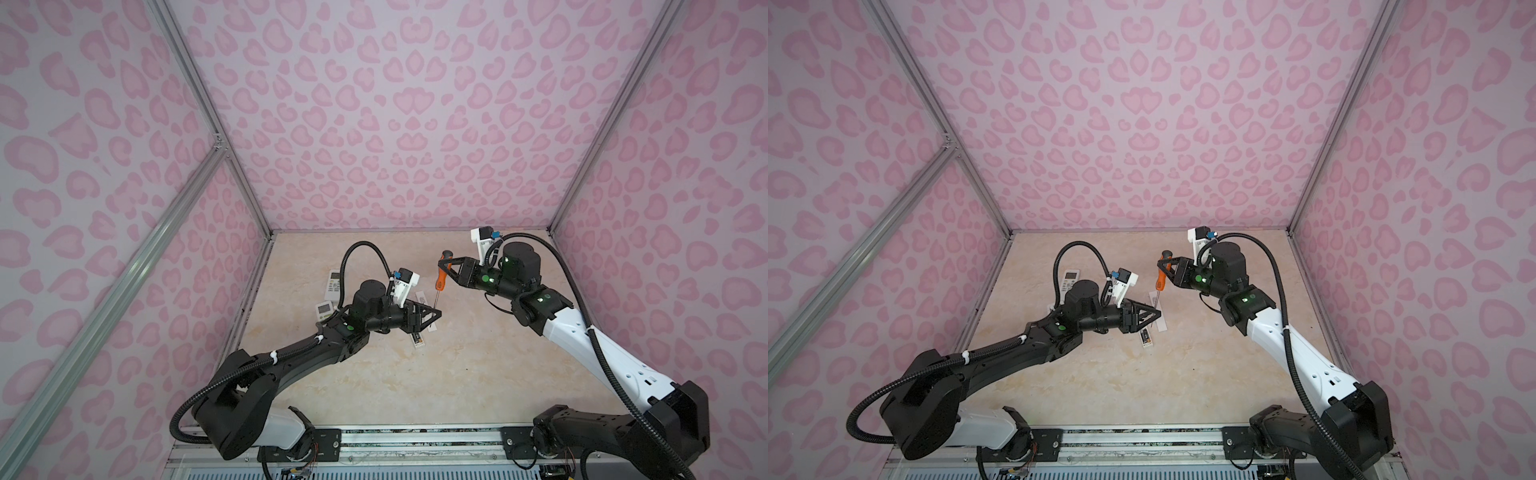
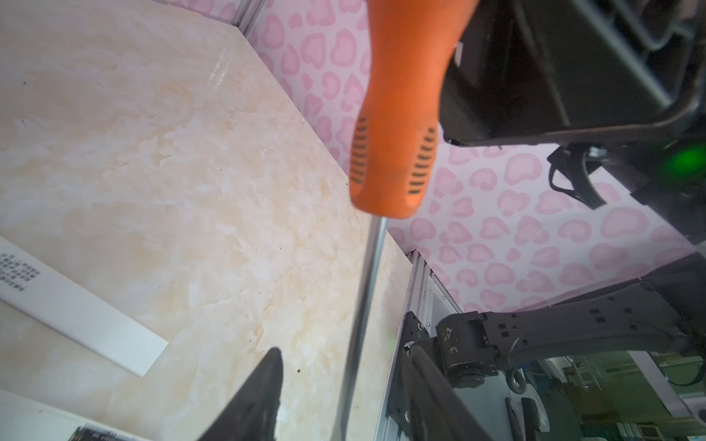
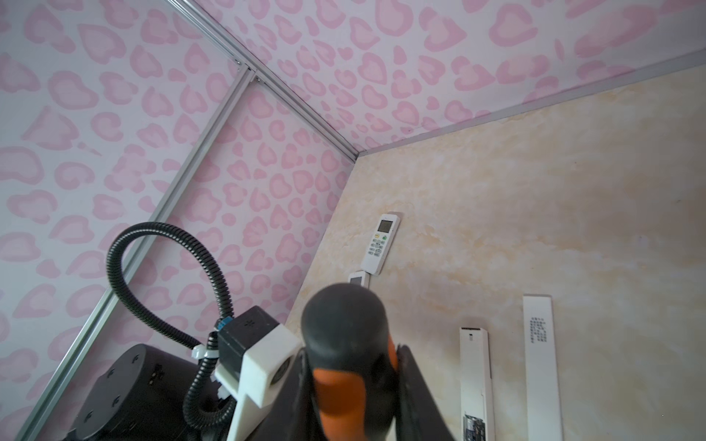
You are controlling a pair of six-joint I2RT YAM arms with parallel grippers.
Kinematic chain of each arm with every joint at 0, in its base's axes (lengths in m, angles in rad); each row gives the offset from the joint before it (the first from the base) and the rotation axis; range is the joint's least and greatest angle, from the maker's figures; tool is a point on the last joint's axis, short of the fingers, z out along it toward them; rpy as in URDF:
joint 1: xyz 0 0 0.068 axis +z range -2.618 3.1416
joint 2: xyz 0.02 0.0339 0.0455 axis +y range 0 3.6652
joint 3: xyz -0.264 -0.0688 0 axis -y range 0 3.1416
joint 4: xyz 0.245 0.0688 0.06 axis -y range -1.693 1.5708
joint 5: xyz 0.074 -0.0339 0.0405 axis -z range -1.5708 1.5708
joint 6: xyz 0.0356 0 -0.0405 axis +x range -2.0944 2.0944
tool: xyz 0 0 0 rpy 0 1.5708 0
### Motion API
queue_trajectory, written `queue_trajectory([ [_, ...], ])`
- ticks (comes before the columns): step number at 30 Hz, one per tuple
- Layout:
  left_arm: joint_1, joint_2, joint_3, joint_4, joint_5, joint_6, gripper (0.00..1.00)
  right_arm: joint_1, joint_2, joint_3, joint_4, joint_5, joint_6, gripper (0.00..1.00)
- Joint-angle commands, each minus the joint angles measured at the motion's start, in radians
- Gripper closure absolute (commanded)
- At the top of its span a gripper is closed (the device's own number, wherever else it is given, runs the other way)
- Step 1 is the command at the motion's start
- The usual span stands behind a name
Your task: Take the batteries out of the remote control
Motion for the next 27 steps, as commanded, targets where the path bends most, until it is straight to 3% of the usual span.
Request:
queue_trajectory([
  [1, 0.007, -0.014, -0.001, 0.107, 0.094, -0.024, 0.48, -0.001, 0.003, 0.008, 0.084, -0.071, -0.014, 0.96],
  [4, 0.011, -0.008, 0.006, 0.123, 0.133, -0.038, 0.55, -0.004, 0.004, 0.008, 0.103, -0.088, -0.011, 0.96],
  [8, 0.021, -0.013, 0.005, 0.145, 0.147, -0.054, 0.85, -0.007, 0.006, 0.008, 0.145, -0.127, 0.010, 0.95],
  [10, 0.025, -0.022, 0.003, 0.139, 0.135, -0.044, 0.96, -0.007, 0.001, 0.014, 0.123, -0.107, 0.011, 0.82],
  [13, 0.028, -0.044, 0.001, 0.088, 0.062, -0.009, 0.96, -0.004, -0.011, 0.043, -0.002, -0.017, 0.003, 0.55],
  [16, 0.025, -0.066, 0.015, -0.026, -0.082, 0.057, 0.96, 0.031, -0.003, 0.110, -0.189, 0.093, -0.040, 0.37],
  [22, -0.061, -0.098, 0.114, -0.366, -0.452, 0.289, 0.96, 0.074, 0.050, 0.203, -0.358, 0.177, -0.033, 0.29],
  [27, -0.114, -0.091, 0.196, -0.520, -0.610, 0.419, 0.96, 0.089, 0.102, 0.276, -0.439, 0.200, -0.040, 0.29],
])
